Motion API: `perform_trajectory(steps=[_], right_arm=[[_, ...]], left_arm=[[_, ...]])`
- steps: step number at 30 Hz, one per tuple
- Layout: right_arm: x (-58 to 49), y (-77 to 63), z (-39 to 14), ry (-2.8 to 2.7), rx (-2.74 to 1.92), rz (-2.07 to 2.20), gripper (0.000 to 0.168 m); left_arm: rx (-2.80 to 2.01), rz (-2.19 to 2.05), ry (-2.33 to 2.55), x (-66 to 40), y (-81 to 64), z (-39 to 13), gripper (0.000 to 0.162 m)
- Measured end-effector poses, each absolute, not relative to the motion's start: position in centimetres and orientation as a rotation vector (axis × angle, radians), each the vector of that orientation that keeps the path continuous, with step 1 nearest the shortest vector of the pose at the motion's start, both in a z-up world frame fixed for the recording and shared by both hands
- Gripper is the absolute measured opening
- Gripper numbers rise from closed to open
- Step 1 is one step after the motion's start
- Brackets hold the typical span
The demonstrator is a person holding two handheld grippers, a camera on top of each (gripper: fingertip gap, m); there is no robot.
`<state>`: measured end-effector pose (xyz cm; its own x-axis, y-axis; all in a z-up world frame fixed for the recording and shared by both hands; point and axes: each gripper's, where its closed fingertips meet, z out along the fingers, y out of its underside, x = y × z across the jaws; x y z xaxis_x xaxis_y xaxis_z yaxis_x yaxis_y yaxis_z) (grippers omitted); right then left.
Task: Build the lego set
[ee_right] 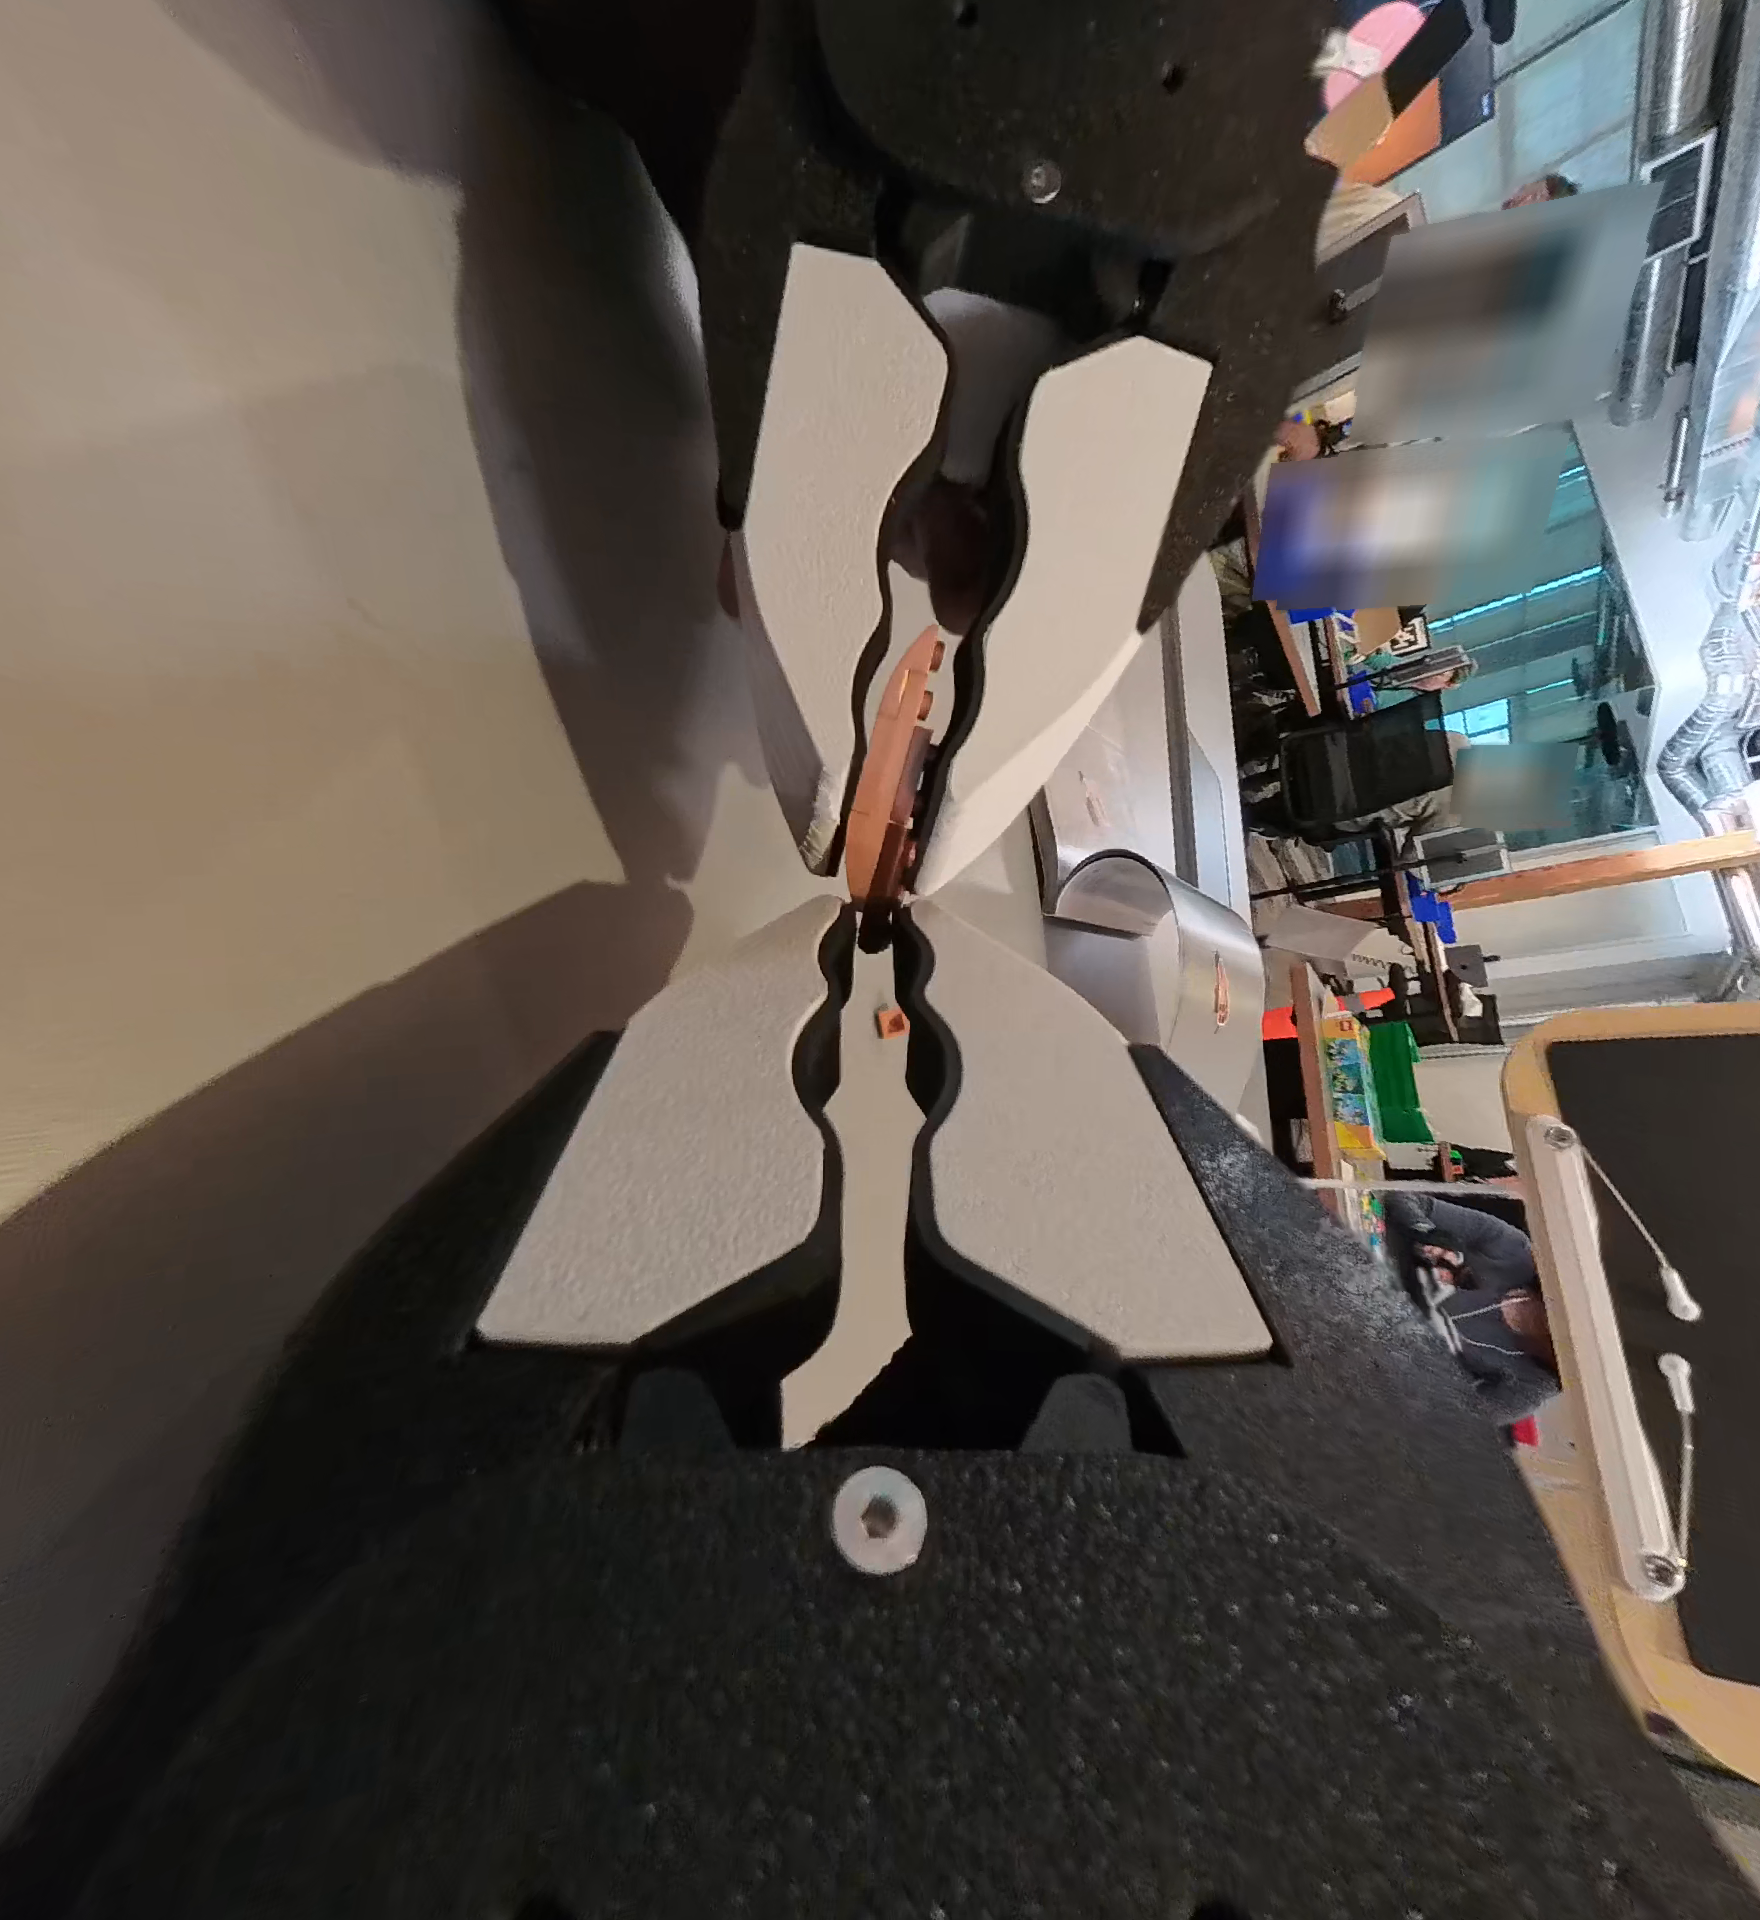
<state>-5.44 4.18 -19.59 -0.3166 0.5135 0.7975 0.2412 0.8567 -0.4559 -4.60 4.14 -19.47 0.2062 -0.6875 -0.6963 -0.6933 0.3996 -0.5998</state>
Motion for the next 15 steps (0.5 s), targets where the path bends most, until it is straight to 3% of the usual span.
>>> perform_trajectory(steps=[10,15], right_arm=[[-5.51,4.30,-19.21,-1.877,-0.564,0.336,0.017],[-5.56,4.37,-19.17,-1.868,-0.566,0.336,0.010]], left_arm=[[-1.301,-0.098,1.399,-4.74,4.38,-18.69,0.013],[-1.316,-0.123,1.405,-4.62,4.25,-18.94,0.013]])
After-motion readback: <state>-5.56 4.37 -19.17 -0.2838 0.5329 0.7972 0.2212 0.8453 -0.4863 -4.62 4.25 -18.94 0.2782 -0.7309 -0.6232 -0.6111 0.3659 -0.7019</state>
